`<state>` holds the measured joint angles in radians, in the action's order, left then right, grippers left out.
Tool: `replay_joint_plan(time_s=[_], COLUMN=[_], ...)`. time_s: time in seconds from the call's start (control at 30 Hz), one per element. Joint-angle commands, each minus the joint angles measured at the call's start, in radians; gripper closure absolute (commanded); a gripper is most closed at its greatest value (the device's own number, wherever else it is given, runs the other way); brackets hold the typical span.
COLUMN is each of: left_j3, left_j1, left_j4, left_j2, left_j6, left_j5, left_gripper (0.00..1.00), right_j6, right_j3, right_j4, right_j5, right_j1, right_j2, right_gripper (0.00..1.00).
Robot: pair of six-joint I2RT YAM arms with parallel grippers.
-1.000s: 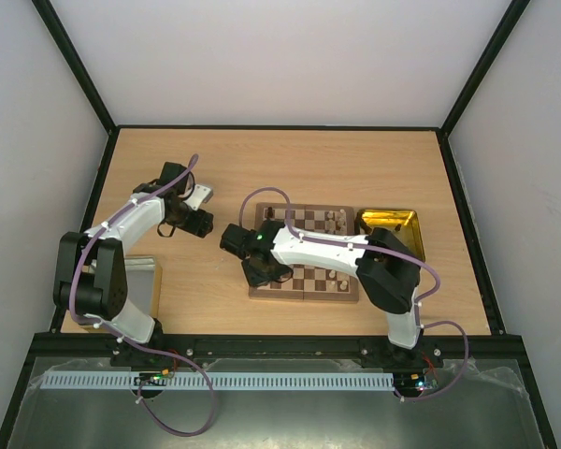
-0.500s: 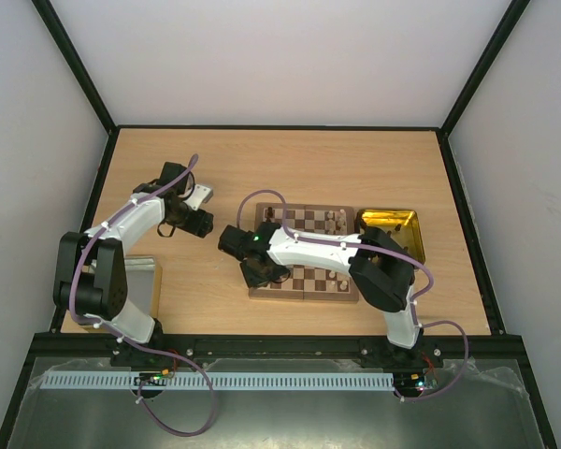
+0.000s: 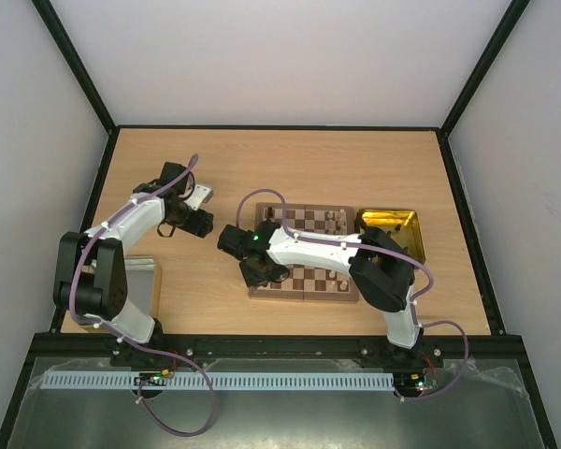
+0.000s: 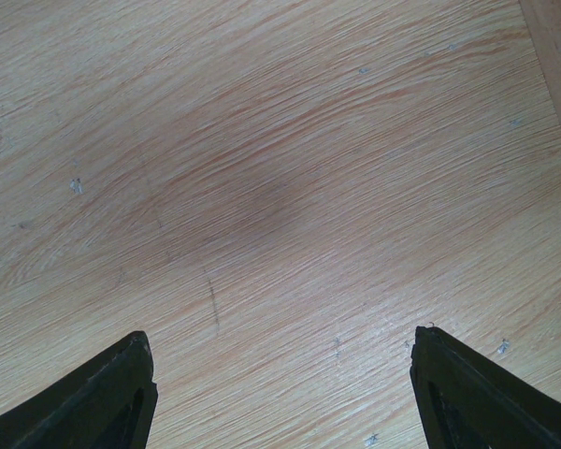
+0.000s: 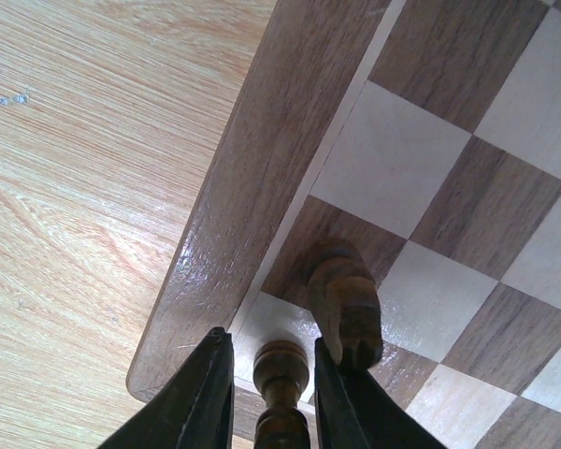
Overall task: Set up the chess pieces on the board
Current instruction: Place the chess piece on the chessboard.
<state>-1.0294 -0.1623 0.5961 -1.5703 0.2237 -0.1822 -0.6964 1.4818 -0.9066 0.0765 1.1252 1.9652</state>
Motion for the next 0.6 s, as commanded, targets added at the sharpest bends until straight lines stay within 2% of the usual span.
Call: replay_joint_plan(time_s=[0.0, 0.17, 0.37, 0.57], left_j3=[-0.003, -0.003, -0.004, -0.003], left_j1=[0.003, 0.003, 0.004, 0.003], left_j4=[0.014, 0.015, 0.016, 0.016], left_j2=[0.016, 0.020, 0.020, 0.021], left_j6=[-0.004, -0.006, -0.006, -0.005], left_j5=[-0.007, -0.007, -0.007, -0.008], left_gripper=[0.25, 0.25, 0.25, 0.25], right_j6=[0.006, 0.005, 0.003, 0.001], right_j3=[0.028, 0.029, 0.028, 0.036], right_j4=[-0.014, -0.025, -0.053, -0.102], right_j5=[-0.015, -0.013, -0.018, -0.016], right_j1=[0.005, 0.004, 0.005, 0.005], right_j2=[-0.002, -0.013, -0.036, -0.069], right_gripper=[0.76, 0.71, 0.70, 0.61])
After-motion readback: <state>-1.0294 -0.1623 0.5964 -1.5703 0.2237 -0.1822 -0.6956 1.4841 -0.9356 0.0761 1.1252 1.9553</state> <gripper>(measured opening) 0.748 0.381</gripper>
